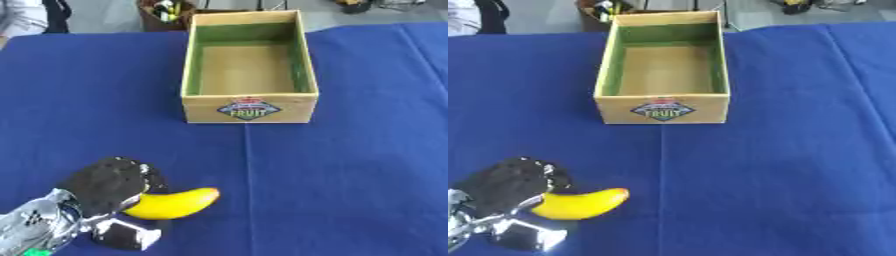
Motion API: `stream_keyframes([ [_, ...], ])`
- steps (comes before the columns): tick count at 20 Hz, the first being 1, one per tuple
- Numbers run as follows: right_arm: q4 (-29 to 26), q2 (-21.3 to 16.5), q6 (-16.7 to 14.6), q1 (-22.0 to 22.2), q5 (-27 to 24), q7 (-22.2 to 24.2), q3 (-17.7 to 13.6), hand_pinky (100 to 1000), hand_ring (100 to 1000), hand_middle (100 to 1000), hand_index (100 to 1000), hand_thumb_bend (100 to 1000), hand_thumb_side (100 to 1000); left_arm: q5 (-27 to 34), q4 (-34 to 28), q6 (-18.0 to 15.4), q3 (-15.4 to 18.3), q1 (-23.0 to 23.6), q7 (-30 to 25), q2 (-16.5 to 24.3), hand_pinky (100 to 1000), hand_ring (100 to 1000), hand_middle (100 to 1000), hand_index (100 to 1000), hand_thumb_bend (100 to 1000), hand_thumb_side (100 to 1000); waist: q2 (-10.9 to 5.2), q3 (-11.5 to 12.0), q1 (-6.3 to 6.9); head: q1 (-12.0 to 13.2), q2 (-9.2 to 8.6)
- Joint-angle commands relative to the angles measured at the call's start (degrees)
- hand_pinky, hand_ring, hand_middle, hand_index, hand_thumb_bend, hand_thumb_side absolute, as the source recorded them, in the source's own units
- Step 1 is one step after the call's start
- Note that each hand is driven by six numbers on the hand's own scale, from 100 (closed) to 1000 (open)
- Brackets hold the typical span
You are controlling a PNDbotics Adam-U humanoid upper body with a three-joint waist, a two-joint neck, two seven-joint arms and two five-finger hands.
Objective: Pick up objects on the table and place them in the box.
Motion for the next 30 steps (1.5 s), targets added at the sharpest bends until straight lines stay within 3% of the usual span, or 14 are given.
stream_keyframes([
  [1, -0.9, -0.4, 0.0, -0.2, -0.6, 0.2, -0.2, 703, 624, 537, 724, 100, 851, -0.8, -0.8, 0.1, 0.8, -0.2, -0.5, 0.6, 481, 536, 541, 748, 334, 603, -0.88, -0.1, -0.16, 0.0, -0.79],
  [9, -0.9, -0.2, 0.1, -0.1, -0.6, 0.3, -0.2, 703, 624, 537, 724, 100, 850, -2.2, -0.8, 0.5, 1.0, 0.0, -0.2, 0.3, 476, 532, 536, 743, 307, 602, -0.81, -0.1, -0.20, 0.0, -0.88],
  [11, -0.9, -0.2, 0.1, -0.2, -0.7, 0.4, -0.1, 704, 624, 537, 725, 100, 847, -2.3, -0.8, 0.9, 1.2, 0.1, -0.2, 0.3, 431, 505, 505, 717, 252, 603, -0.72, -0.1, -0.21, 0.0, -0.85],
  [16, -0.9, 0.0, 0.4, -0.2, -0.8, 0.5, -0.1, 704, 624, 536, 724, 100, 844, -1.6, -0.8, 1.5, 1.4, 0.0, 1.0, 0.2, 409, 492, 492, 704, 209, 602, -0.72, 0.0, -0.17, 0.0, -0.87],
  [17, -0.9, 0.0, 0.4, -0.2, -0.9, 0.5, -0.1, 704, 624, 536, 724, 100, 843, -1.5, -0.8, 1.5, 1.4, -0.1, 1.2, 0.3, 394, 483, 482, 691, 155, 600, -0.74, 0.0, -0.16, 0.0, -0.89],
  [20, -0.9, -0.1, 0.5, -0.2, -0.9, 0.5, -0.1, 704, 624, 536, 724, 100, 841, -1.2, -0.8, 1.8, 1.4, -0.1, 1.9, 0.4, 378, 473, 471, 678, 123, 596, -0.78, 0.0, -0.12, 0.0, -0.98],
  [30, -0.9, -0.2, 0.8, -0.2, -1.2, 0.4, -0.1, 705, 624, 536, 719, 100, 838, -0.6, -0.8, 1.8, 1.7, -0.6, 3.2, 0.6, 323, 437, 430, 627, 100, 566, -0.89, 0.2, -0.05, -0.1, -1.02],
])
